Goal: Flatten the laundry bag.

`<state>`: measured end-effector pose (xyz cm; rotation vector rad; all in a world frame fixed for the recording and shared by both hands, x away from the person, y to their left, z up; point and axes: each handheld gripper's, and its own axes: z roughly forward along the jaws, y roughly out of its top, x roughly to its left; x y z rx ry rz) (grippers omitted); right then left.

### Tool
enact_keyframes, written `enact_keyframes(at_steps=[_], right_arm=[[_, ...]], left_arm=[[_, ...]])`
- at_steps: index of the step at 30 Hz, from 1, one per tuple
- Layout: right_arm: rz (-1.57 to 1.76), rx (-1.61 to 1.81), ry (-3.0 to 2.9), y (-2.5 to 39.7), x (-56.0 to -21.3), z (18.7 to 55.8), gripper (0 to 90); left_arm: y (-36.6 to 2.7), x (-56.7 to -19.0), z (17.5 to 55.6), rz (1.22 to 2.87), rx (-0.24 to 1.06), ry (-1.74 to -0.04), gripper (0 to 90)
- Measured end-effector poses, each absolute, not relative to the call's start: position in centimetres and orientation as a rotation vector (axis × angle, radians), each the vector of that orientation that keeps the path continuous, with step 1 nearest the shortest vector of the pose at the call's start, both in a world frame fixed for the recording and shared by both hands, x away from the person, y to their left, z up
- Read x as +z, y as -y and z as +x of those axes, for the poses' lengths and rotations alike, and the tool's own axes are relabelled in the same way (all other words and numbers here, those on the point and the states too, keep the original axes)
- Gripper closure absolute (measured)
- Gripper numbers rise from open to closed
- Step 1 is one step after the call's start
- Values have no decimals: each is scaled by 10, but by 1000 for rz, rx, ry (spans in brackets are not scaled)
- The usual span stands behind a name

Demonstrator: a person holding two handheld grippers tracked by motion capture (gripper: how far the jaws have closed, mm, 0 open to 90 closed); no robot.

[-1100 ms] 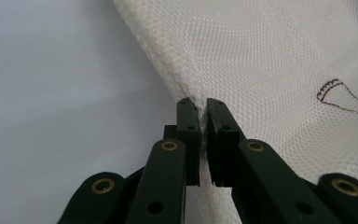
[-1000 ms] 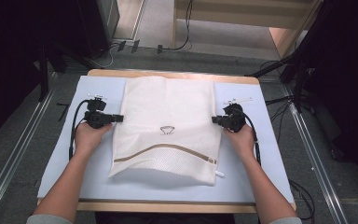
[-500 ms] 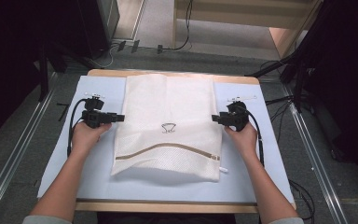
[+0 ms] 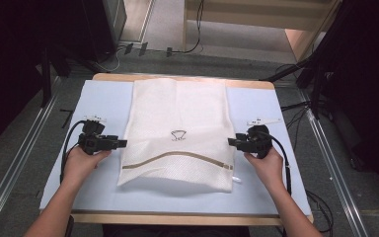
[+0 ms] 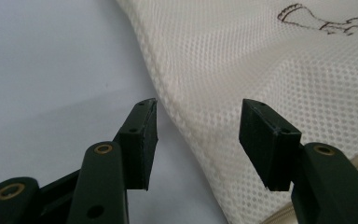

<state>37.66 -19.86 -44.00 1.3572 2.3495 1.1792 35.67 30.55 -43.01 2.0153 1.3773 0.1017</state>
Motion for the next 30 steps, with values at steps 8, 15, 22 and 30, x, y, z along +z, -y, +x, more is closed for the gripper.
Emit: enact_keyframes(at_steps=[8,15,22,30], right_arm=[[1370,1149,-2367,195,-448,353,568],[1374,1089,-2407,188,-461,353,555],[1358,1047,-2422,179,-470,358,569],[1344,994,-2416,178,-470,358,785]], left_arm=[[-303,-435,341,2018,99,-1348,492],[-298,-445,344,2019,77,-1366,502],[-294,-449,345,2028,79,-1377,539],[-290,-451,347,2037,11,-1412,833]])
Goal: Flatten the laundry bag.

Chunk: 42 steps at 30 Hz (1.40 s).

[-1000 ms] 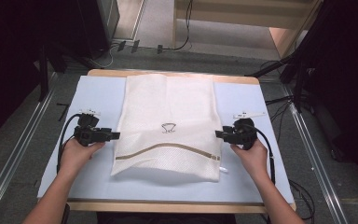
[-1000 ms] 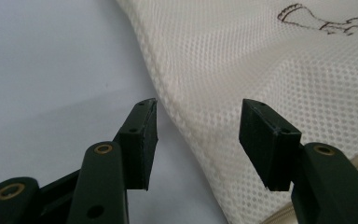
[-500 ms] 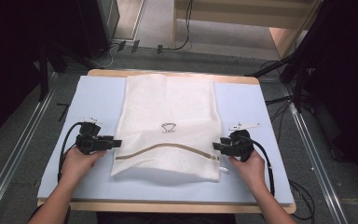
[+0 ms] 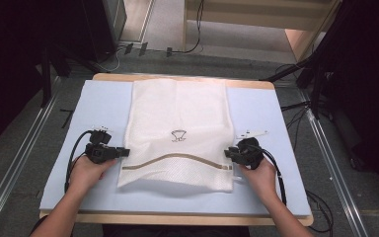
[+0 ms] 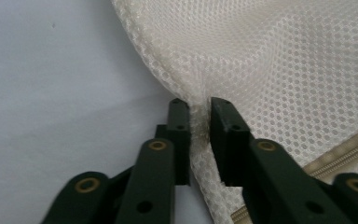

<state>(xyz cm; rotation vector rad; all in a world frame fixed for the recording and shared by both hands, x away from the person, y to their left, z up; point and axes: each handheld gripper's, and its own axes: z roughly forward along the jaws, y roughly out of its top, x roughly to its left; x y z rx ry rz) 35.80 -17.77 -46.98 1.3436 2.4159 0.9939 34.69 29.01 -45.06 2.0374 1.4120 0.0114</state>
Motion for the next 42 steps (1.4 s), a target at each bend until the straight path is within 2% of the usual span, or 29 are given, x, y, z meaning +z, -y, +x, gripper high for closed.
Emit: enact_keyframes(at_steps=[3,8,31,34,42], right_arm=[[1375,1011,-2433,180,-470,360,854],[1375,993,-2455,180,-466,363,880],[1415,1070,-2384,186,-473,404,865],[1418,1093,-2379,187,-474,403,838],[1408,1061,-2388,188,-470,402,709]], left_arm=[[-289,-450,349,2050,2,-1412,856],[-293,-446,352,2046,18,-1406,862],[-311,-450,390,1955,87,-1446,851],[-313,-450,388,1941,63,-1425,809],[-317,-443,382,1947,100,-1368,535]])
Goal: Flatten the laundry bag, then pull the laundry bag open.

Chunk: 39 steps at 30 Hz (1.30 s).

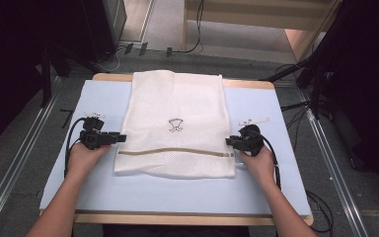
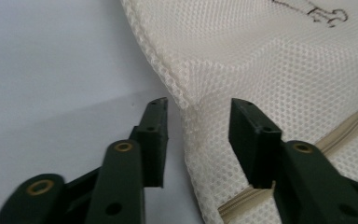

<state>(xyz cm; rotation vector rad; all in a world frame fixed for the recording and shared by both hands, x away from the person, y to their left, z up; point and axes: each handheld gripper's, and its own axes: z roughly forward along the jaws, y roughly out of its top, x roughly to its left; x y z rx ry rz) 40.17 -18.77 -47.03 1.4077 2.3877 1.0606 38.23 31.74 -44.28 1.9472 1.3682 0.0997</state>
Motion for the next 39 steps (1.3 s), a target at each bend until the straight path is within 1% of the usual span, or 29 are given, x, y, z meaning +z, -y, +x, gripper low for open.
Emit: enact_keyframes(at_steps=[1,3,6,11,13,16,21,30,39], right_arm=[[1415,1076,-2381,189,-470,402,686],[1416,1108,-2376,191,-468,401,640],[1404,1128,-2359,192,-465,400,590],[1385,1151,-2351,192,-462,397,544],[1387,1157,-2345,192,-461,396,522],[1393,1163,-2338,193,-459,395,501],[1403,1181,-2333,196,-457,394,493],[1366,1186,-2331,200,-454,389,492],[1367,1162,-2371,201,-451,378,534]], left_arm=[[-317,-442,382,1942,96,-1372,496],[-316,-440,381,1941,93,-1373,461],[-315,-439,380,1931,77,-1384,440],[-311,-433,376,1952,70,-1352,395],[-309,-431,374,1968,88,-1341,385],[-306,-426,372,1967,138,-1327,396],[-301,-423,371,1967,109,-1310,373],[-289,-414,366,1990,118,-1258,367],[-277,-409,365,1997,115,-1215,360]])
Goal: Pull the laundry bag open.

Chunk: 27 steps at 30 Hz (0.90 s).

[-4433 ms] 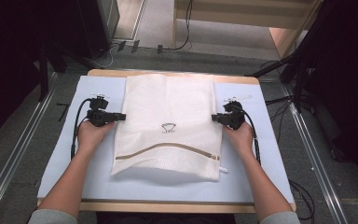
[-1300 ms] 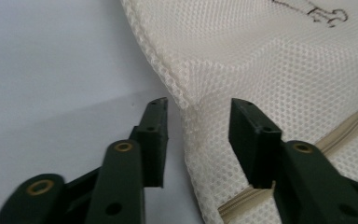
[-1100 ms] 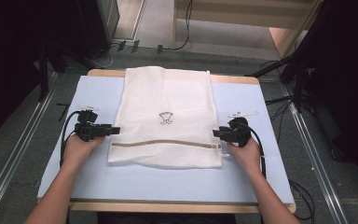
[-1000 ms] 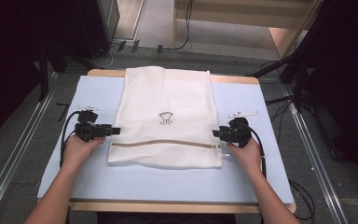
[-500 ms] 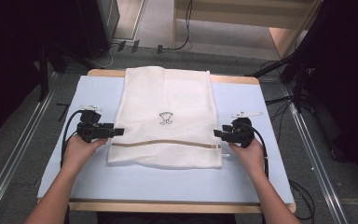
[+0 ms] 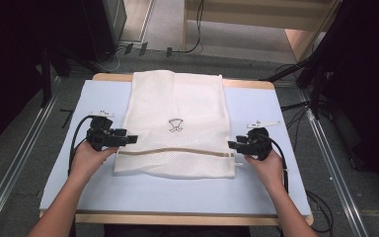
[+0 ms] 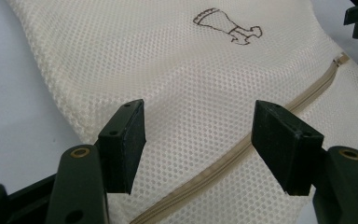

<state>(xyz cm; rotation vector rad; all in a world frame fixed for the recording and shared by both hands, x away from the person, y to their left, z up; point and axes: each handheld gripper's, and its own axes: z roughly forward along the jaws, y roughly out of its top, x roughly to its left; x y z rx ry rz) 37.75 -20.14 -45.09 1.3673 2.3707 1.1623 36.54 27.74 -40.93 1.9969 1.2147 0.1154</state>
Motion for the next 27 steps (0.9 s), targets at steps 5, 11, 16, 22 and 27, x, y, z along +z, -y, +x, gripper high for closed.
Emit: enact_keyframes(at_steps=[5,11,16,22,27], right_arm=[[1353,1159,-2387,203,-452,374,662],[1358,1145,-2478,199,-459,371,822],[1376,1113,-2506,196,-465,373,900],[1373,1130,-2541,197,-469,374,900],[1371,1125,-2547,194,-468,372,900]], left_arm=[[-270,-409,368,2007,106,-1191,359],[-260,-409,371,2032,90,-1163,360],[-256,-409,374,2046,86,-1149,361],[-253,-410,374,2056,90,-1140,361],[-253,-410,374,2056,94,-1141,361]])
